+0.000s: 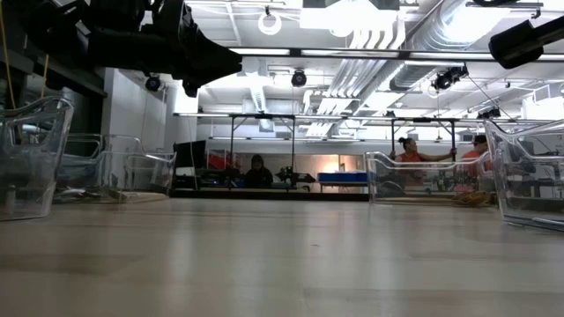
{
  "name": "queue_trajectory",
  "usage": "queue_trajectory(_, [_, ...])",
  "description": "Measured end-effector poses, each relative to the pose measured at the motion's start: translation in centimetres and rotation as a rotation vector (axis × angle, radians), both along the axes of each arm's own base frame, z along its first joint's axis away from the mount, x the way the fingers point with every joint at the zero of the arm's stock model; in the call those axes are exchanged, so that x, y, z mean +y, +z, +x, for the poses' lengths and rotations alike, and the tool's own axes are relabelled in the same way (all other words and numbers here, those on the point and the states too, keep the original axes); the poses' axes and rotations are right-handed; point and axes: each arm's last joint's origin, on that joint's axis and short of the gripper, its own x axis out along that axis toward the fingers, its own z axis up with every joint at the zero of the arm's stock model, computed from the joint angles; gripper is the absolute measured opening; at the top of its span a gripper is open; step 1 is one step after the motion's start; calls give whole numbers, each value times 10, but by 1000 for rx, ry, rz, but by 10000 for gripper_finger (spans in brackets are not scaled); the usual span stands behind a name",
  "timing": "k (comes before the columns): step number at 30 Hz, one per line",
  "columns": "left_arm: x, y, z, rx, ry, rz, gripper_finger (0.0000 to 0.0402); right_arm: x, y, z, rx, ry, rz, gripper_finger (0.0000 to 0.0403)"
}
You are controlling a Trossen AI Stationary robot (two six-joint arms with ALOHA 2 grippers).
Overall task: Sort silverware by color (type)
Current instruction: Put the blue spoon into the bottom right transparent bin
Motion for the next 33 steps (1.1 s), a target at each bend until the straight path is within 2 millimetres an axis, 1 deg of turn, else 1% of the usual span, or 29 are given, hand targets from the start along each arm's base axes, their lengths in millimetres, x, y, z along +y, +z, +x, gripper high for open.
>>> queue_trajectory(7, [0, 0, 0, 1, 0, 0, 106, 2, 0, 3, -42, 3, 9, 0])
queue_trajectory(9, [0, 0, 0, 1, 0, -1, 106, 2, -4, 4, -55, 2, 14, 0])
queue_trajectory(14, [0, 0, 0, 2, 0, 0, 106, 0, -19, 0, -19, -3, 18, 0])
queue_trajectory(19, [0, 0, 0, 2, 0, 0, 106, 0, -26, 0, -38, -6, 31, 0])
queue_trajectory(25, [0, 0, 0, 1, 0, 0, 106, -1, -38, -3, -30, -4, 32, 0])
queue_trajectory(33, [0, 0, 0, 2, 0, -1, 106, 0, -41, -2, -47, 0, 46, 0])
